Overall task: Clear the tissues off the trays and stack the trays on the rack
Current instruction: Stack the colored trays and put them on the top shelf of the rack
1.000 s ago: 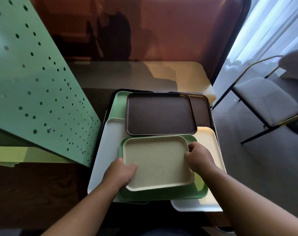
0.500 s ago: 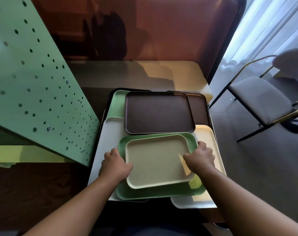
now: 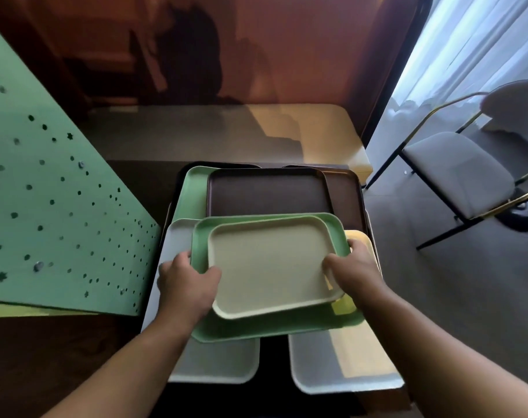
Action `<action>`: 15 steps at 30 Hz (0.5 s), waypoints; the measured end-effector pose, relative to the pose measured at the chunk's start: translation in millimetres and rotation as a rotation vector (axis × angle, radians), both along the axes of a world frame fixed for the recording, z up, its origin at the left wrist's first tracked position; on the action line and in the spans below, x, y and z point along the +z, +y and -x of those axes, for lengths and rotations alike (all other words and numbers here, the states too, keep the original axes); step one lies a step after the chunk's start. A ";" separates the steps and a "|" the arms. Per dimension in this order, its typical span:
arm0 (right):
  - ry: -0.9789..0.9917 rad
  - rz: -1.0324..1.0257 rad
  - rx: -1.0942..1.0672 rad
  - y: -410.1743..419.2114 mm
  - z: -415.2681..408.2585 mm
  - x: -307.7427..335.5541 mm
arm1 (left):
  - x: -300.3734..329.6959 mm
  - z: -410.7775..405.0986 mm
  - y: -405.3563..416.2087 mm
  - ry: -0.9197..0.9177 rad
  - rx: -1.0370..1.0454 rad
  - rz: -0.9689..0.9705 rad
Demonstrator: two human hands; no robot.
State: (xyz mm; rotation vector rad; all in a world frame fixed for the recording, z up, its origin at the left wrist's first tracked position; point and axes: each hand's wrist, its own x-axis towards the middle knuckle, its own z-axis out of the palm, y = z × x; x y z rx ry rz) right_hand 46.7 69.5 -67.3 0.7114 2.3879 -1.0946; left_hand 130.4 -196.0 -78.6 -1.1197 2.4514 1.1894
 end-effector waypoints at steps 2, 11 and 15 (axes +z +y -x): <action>0.031 0.020 -0.014 -2.9 27.2 1.2 | 3.0 27.7 -1.7 0.041 0.021 0.004; 0.090 0.008 -0.014 -21.4 122.2 -23.3 | -16.2 135.6 -11.7 0.120 0.121 0.027; 0.080 -0.030 0.001 -20.0 139.4 -47.8 | -26.5 147.6 -10.4 0.104 0.099 0.050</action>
